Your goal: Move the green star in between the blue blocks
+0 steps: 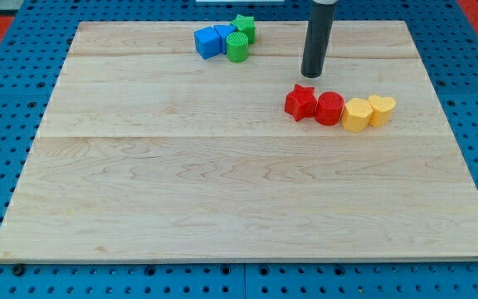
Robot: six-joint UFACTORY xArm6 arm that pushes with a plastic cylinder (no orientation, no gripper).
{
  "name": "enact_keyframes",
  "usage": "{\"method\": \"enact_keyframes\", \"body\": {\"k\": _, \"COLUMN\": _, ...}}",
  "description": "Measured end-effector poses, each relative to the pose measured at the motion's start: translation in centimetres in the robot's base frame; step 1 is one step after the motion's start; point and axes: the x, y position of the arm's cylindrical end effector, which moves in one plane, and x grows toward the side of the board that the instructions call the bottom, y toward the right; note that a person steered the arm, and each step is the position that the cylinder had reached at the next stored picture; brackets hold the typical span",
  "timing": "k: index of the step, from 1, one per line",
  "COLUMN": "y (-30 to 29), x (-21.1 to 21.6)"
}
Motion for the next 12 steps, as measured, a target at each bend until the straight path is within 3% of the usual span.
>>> {"method": "enact_keyframes", "body": {"k": 3, "y": -0.1, "x": 0.4}}
{"method": "enact_keyframes", "body": {"k": 4, "y": 1.0, "x": -1.3}}
{"method": "enact_keyframes", "body": {"k": 5, "y": 4.5, "x": -8.5}}
{"method": "enact_keyframes", "body": {"k": 6, "y": 1.9, "x": -12.6}}
{"method": "enact_keyframes", "body": {"k": 8, "y": -12.0, "x": -12.5}}
{"method": "enact_keyframes", "body": {"k": 10, "y": -19.7, "x": -11.7}}
{"method": "enact_keyframes", "body": {"k": 12, "y": -18.1, "x": -9.4}}
